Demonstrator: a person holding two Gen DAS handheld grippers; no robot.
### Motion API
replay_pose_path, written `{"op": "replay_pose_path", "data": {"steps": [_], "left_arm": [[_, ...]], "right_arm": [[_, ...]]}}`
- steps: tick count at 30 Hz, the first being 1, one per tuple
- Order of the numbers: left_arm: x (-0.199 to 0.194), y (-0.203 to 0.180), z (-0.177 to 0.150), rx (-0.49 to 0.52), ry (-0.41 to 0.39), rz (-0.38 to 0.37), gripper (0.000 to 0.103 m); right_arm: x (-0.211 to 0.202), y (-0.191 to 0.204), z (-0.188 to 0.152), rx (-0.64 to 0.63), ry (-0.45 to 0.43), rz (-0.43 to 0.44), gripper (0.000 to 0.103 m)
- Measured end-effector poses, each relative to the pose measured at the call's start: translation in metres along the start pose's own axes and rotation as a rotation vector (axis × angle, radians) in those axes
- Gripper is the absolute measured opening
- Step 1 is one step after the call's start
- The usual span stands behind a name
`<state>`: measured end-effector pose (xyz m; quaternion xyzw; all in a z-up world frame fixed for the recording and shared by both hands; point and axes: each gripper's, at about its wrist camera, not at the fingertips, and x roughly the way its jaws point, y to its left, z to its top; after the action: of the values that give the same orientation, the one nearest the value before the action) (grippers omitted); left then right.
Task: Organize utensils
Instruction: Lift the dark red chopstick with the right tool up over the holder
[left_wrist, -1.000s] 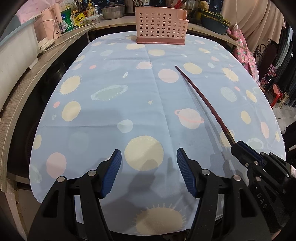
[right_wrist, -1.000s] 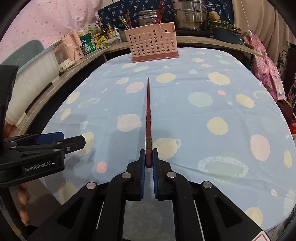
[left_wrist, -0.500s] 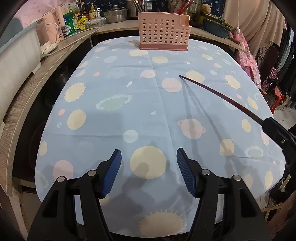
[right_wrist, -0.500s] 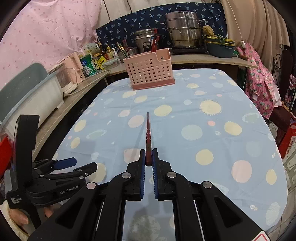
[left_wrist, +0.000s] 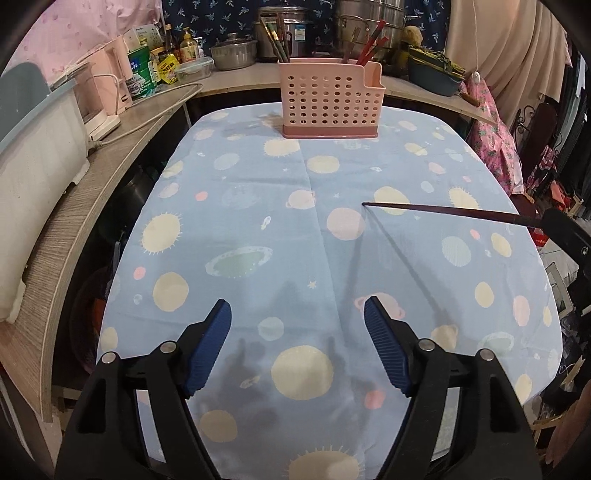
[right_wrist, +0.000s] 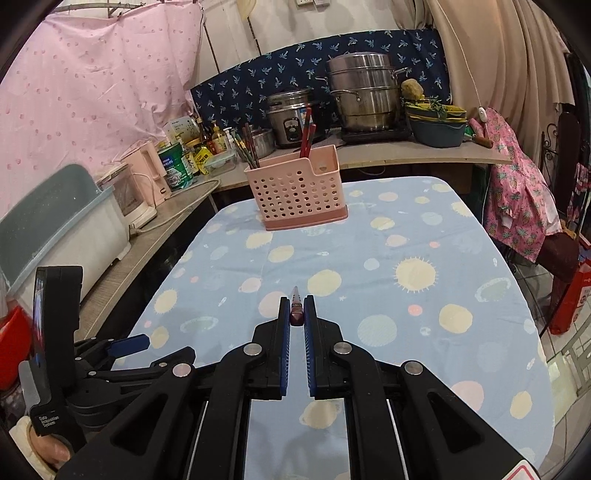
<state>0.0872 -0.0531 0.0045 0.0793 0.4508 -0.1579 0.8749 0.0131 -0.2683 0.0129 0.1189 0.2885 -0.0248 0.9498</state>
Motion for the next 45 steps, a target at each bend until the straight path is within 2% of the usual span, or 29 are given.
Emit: {"op": "replay_pose_path", "data": {"steps": [8, 13, 15, 17, 18, 24, 30, 37, 45], "left_arm": [[-0.007, 0.0, 0.022, 0.002, -0.028, -0.033, 0.07], [-0.013, 0.0, 0.03, 0.008, -0.046, -0.064, 0.053], [-0.016, 0.001, 0.032, 0.005, -0.047, -0.082, 0.042], [-0.019, 0.003, 0.034, -0.003, -0.045, -0.107, 0.024], [-0.02, 0.004, 0.034, -0.005, -0.044, -0.116, 0.02], [-0.03, 0.006, 0.037, -0.014, -0.055, -0.147, 0.009], [-0.042, 0.005, 0.042, -0.005, -0.073, -0.175, 0.004], [-0.039, 0.003, 0.055, 0.006, -0.072, -0.166, 0.003], [-0.031, 0.005, 0.089, 0.007, -0.077, -0.148, 0.001]], "right_arm": [[-0.004, 0.003, 0.027, 0.0, -0.053, 0.011, 0.008], [-0.005, 0.005, 0.038, 0.003, -0.073, 0.022, 0.008], [-0.006, 0.006, 0.041, 0.004, -0.082, 0.026, 0.008], [-0.008, 0.006, 0.045, 0.005, -0.089, 0.029, 0.008], [-0.009, 0.006, 0.048, 0.006, -0.095, 0.032, 0.008], [-0.016, 0.007, 0.059, 0.014, -0.125, 0.045, 0.008], [-0.019, 0.008, 0.068, 0.015, -0.148, 0.057, 0.008], [-0.015, 0.004, 0.081, 0.025, -0.167, 0.072, 0.008], [-0.001, 0.008, 0.115, 0.002, -0.206, 0.073, 0.008]]}}
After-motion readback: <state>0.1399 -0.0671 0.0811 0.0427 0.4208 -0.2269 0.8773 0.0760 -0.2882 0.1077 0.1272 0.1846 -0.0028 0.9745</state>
